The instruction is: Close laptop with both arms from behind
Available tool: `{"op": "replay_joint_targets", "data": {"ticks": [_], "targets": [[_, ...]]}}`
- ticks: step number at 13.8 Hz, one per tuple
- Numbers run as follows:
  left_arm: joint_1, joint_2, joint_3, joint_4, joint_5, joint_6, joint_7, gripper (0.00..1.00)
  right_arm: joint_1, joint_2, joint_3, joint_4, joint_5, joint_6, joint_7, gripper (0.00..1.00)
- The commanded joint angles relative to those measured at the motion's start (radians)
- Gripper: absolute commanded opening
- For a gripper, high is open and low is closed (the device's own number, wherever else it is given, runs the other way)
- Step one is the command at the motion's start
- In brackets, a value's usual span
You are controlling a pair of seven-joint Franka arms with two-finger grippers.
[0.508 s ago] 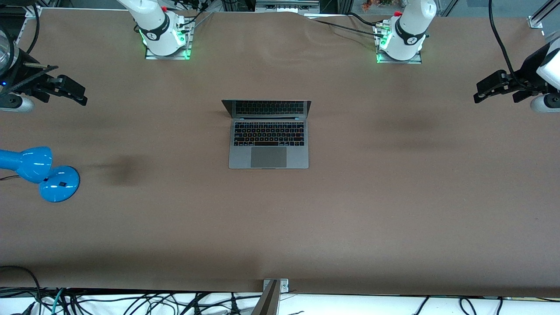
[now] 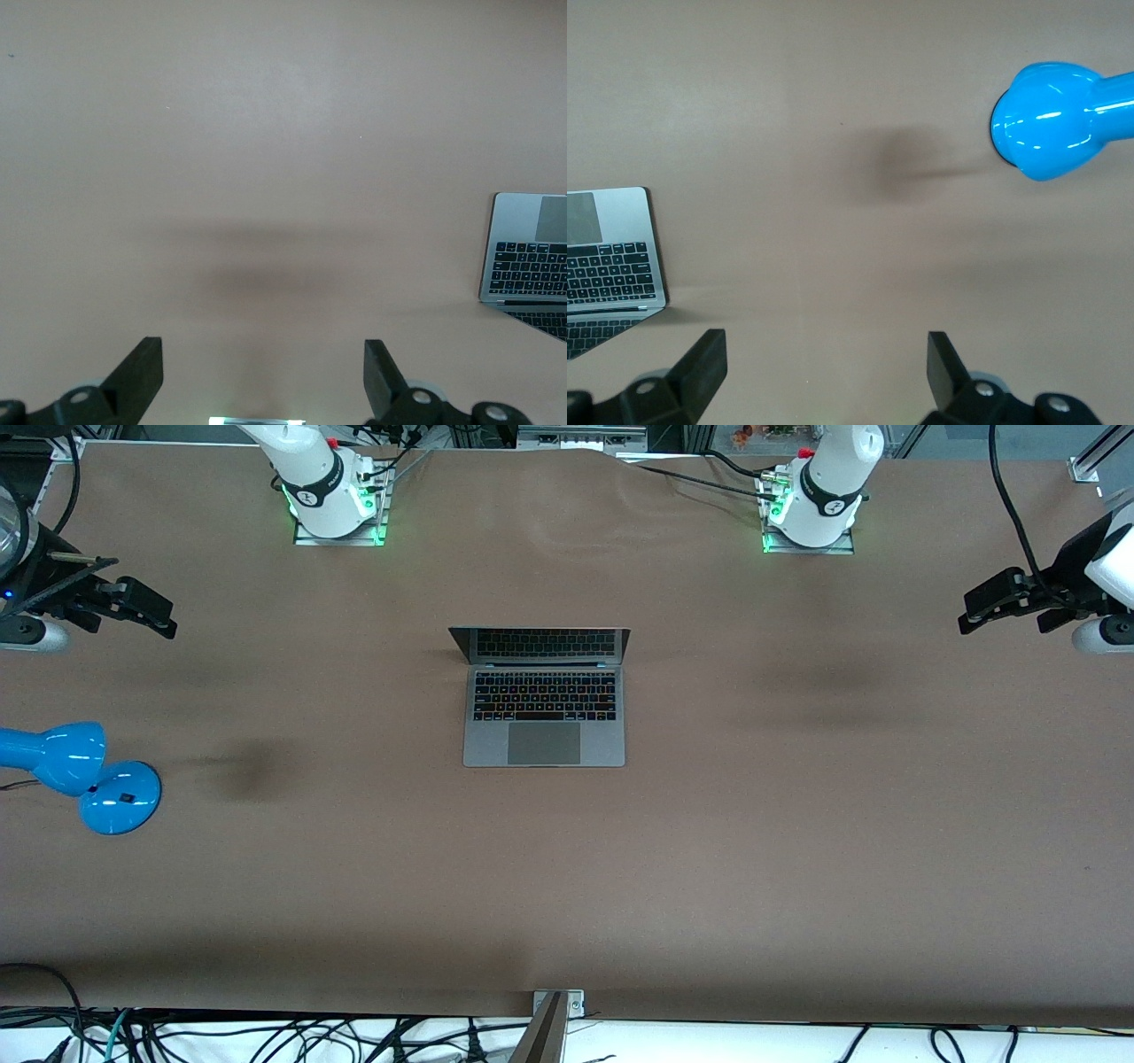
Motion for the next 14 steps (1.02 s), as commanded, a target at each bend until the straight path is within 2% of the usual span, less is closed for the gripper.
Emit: {"op": "replay_joint_targets", "data": {"ticks": [1,7,14], "targets": [[0.013,-0.015,-0.010,-0.021,-0.012,-0.007,0.013,1.00,0.006,-0.012,-0.007,-0.010,0.015,-0.006,-0.003,1.00],[0.002,-0.019,-0.015,-0.038,-0.019,-0.007,-0.001,1.00,0.006,-0.012,-0.007,-0.010,0.015,-0.009,-0.003,1.00],[0.003,-0.044,-0.100,-0.095,-0.022,-0.007,-0.048,1.00,0.006,-0.012,-0.007,-0.010,0.016,-0.012,0.000,1.00]]}}
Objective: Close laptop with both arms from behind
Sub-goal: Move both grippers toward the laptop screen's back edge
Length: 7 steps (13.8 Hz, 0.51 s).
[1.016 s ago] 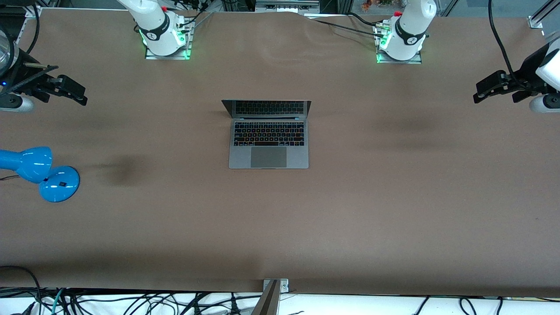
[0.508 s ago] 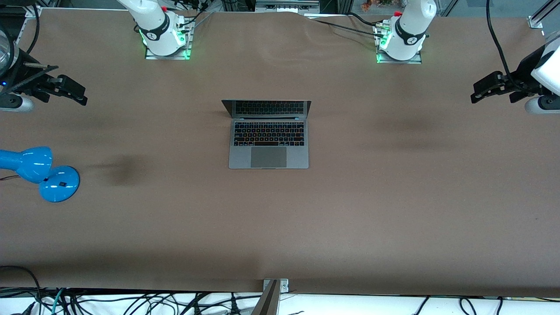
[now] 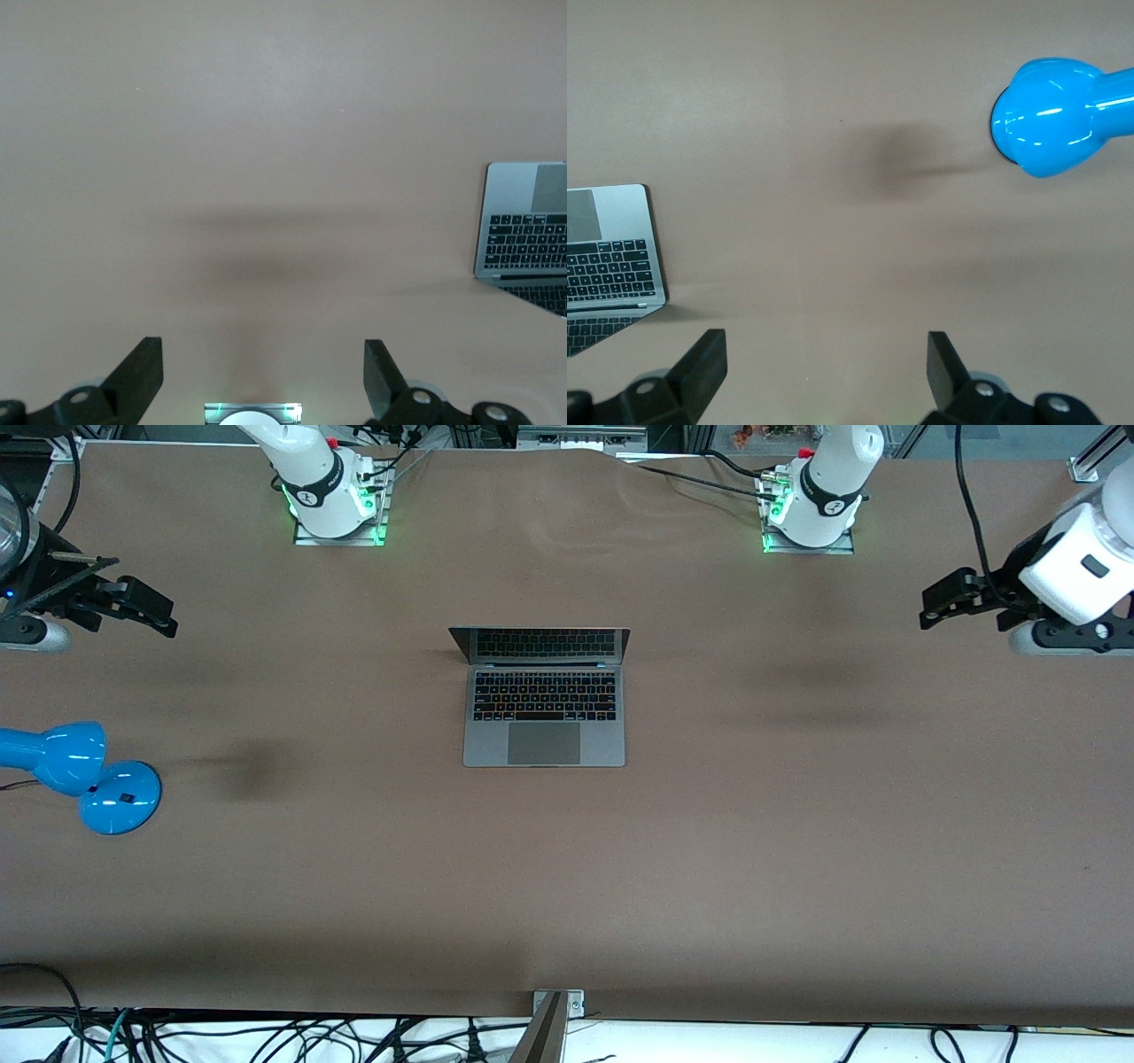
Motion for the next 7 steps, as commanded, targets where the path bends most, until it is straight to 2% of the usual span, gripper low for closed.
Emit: {"op": "replay_joint_targets", "data": {"ticks": [1,4,7], "targets": [[0.006,-0.033,-0.041,-0.042,-0.022,-0.001,-0.044,1.00,0.006,-0.012,-0.007,-0.010,0.016,-0.006,0.000,1.00],[0.006,-0.036,-0.080,-0.044,-0.060,0.002,-0.116,1.00,0.006,-0.012,-0.007,-0.010,0.015,-0.006,0.001,1.00],[0.006,-0.033,-0.158,-0.053,-0.065,0.007,-0.198,1.00,0.006,-0.012,-0.007,-0.010,0.016,-0.006,0.001,1.00]]}}
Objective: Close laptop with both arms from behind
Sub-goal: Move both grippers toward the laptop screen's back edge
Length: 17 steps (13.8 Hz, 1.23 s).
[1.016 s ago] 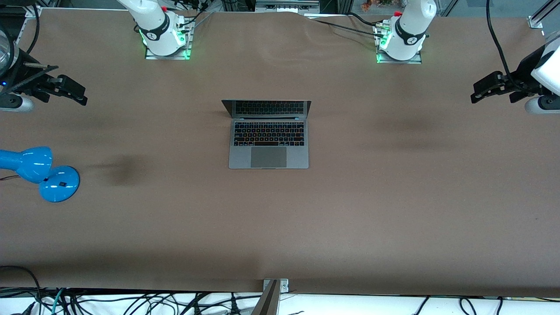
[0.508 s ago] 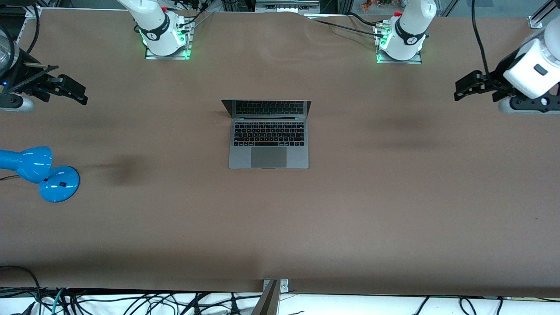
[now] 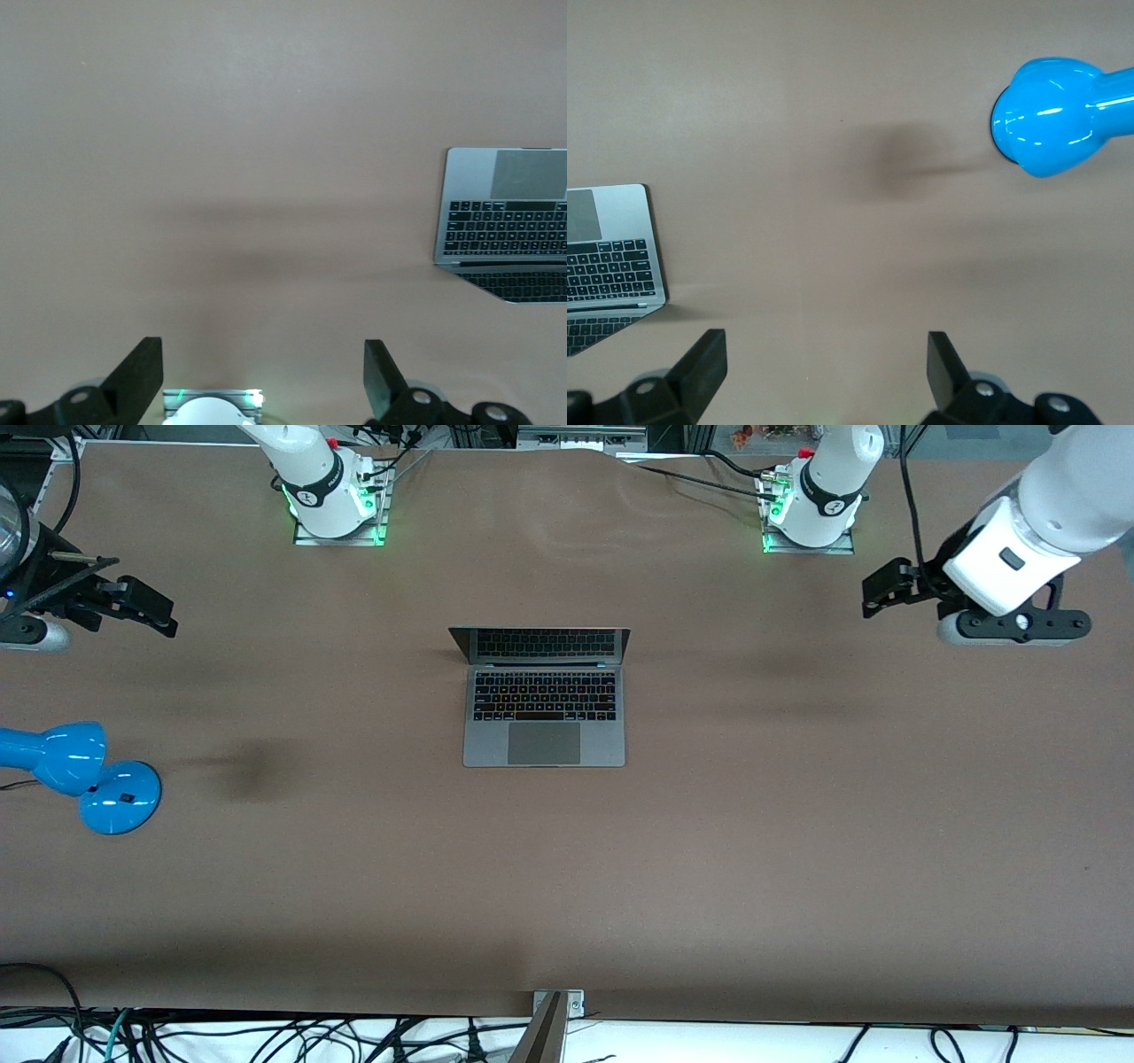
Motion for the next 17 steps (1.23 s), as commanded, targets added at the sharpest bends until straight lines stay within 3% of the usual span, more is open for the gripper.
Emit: {"op": "replay_joint_targets", "data": {"ticks": [1,9,14,17], "targets": [[0.007,-0.028,-0.077,-0.041,-0.017,0.009,-0.083,1.00,0.005,-0.012,-0.007,-0.010,0.016,-0.007,0.001,1.00],[0.007,-0.026,-0.259,-0.120,-0.043,0.087,-0.272,1.00,0.012,-0.003,0.000,-0.010,0.016,-0.030,-0.020,1.00],[0.001,0.041,-0.348,-0.147,-0.098,0.098,-0.287,1.00,0.067,0.043,0.059,-0.008,0.011,-0.152,-0.025,1.00],[0.001,0.101,-0.419,-0.145,-0.144,0.091,-0.420,0.97,0.160,0.063,0.080,-0.010,0.017,-0.258,-0.013,1.00]]}}
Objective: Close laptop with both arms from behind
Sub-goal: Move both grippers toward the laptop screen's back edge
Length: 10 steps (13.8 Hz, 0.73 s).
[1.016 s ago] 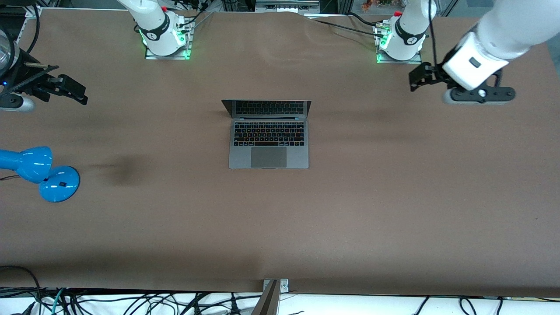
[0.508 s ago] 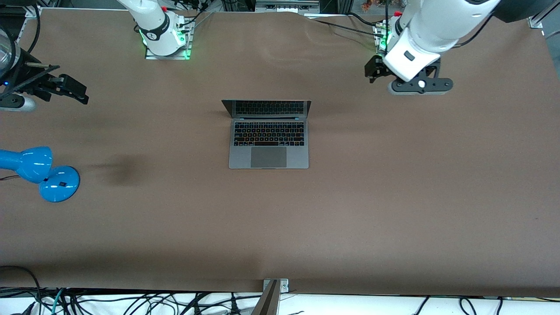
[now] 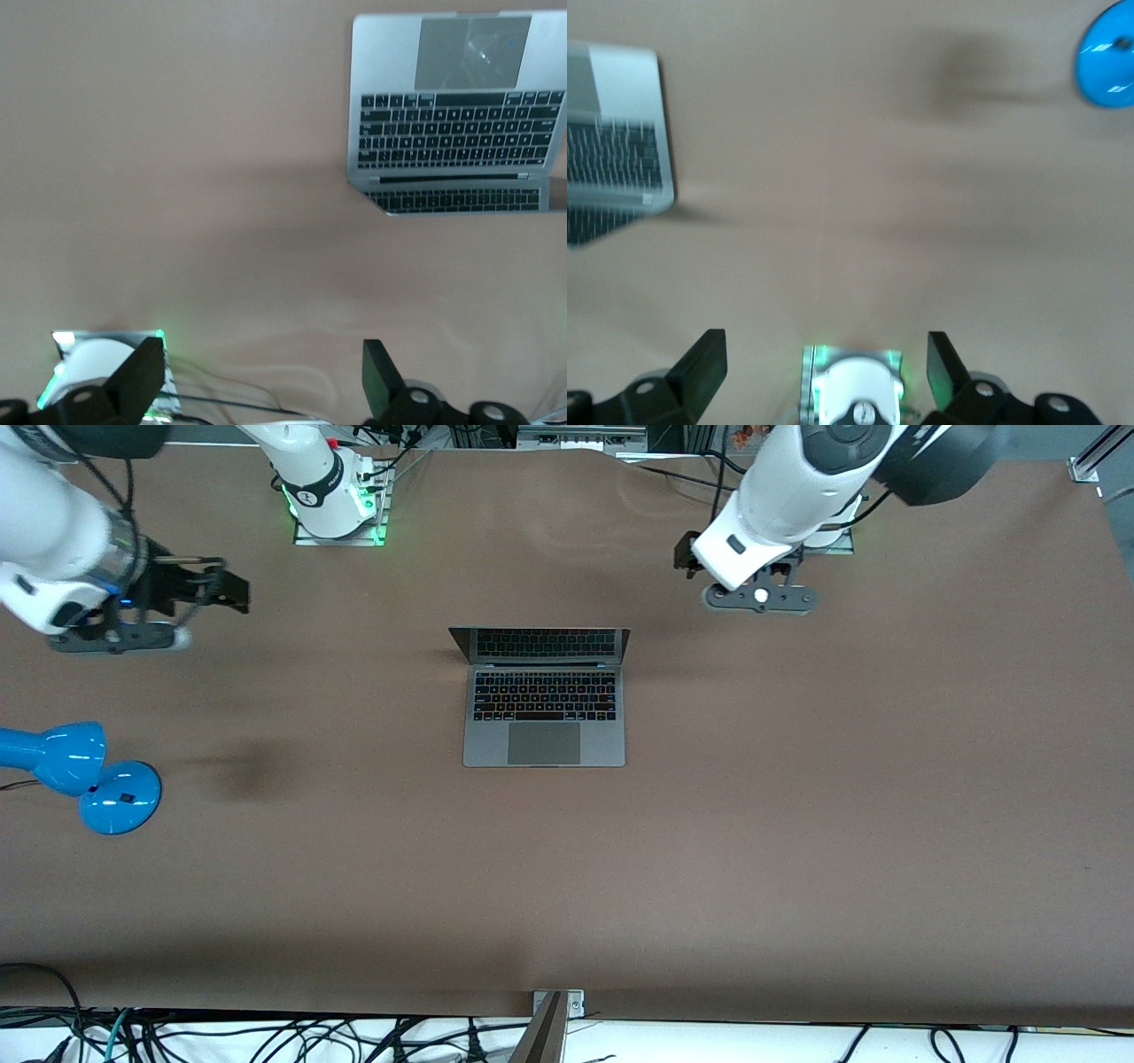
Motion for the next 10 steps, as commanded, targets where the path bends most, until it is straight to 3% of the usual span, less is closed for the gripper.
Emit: {"op": "replay_joint_targets", "data": {"ticks": [1,4,9,10], "targets": [[0.007,0.051,-0.039,0.001,-0.072,0.002,-0.093,0.97,0.086,0.006,0.006,-0.009,0.012,-0.056,0.013,1.00],[-0.011,0.099,-0.045,0.002,-0.099,-0.003,-0.159,1.00,0.126,0.002,0.012,-0.069,0.087,-0.024,0.016,1.00],[-0.059,0.145,-0.045,0.001,-0.098,0.001,-0.175,1.00,0.126,-0.047,0.179,-0.219,0.094,0.120,0.219,1.00],[-0.059,0.145,-0.045,-0.004,-0.098,0.000,-0.178,1.00,0.126,-0.064,0.225,-0.265,0.097,0.173,0.259,0.94]]}}
